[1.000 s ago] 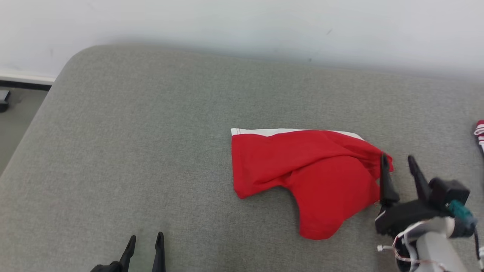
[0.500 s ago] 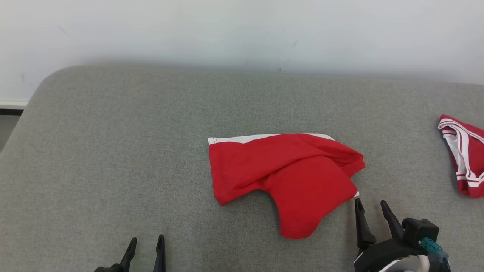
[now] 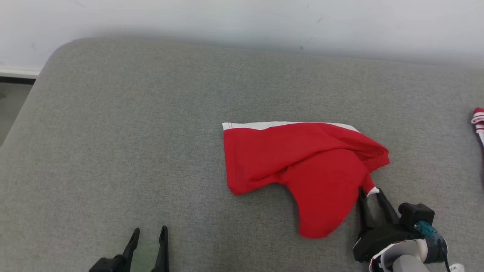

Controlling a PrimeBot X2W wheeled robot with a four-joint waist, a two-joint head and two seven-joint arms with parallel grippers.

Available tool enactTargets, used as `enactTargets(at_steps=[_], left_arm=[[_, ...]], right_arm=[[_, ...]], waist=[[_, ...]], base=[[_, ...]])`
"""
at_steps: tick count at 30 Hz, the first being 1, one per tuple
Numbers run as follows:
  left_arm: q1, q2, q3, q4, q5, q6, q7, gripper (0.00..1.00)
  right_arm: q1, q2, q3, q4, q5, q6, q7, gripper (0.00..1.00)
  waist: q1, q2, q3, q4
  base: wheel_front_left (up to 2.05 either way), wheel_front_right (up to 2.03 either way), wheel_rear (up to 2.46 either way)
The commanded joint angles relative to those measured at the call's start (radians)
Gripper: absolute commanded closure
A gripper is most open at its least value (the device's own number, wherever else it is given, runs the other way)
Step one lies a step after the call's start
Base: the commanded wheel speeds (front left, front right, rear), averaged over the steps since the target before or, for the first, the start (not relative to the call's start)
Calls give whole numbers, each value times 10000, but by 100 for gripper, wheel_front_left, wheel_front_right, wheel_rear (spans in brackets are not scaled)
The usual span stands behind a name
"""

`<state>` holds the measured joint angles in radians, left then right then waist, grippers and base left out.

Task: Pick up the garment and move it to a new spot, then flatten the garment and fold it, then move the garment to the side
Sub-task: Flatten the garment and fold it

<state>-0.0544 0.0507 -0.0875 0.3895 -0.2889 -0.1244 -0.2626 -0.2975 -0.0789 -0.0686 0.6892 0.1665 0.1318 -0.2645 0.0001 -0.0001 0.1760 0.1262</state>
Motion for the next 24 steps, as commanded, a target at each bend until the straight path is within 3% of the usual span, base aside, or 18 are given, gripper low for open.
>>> enactTargets(at_steps=[1,2,9,17,24], left_arm=[[-141,-2,36,-7,15,-43,-28,0],[-144,-4,43,-6,19,-46,-28,0],[-59,-4,26,-67,25,-66,-28,0],[134,-1,-127,-61,-70,-49,-28,0],[258,-1,-142,48,-80,-58,-28,0]], right_arm=[[-38,49,-28,43,-60,-27,13,95],[-30,46,-47,36,-71,-27,14,100],[73,46,49,-754,-251,-27,8,100],[507,147,982,-2797,-363,-27,10,100],[708,88,3050,-4138,-42,-27,8,100]], waist=[[-1,1,122,143],[-1,1,129,154],[-1,1,-22,-28],[-1,1,-484,-318],[-1,1,-922,-368]], base=[[0,0,0],[0,0,0],[0,0,0],[0,0,0],[0,0,0]])
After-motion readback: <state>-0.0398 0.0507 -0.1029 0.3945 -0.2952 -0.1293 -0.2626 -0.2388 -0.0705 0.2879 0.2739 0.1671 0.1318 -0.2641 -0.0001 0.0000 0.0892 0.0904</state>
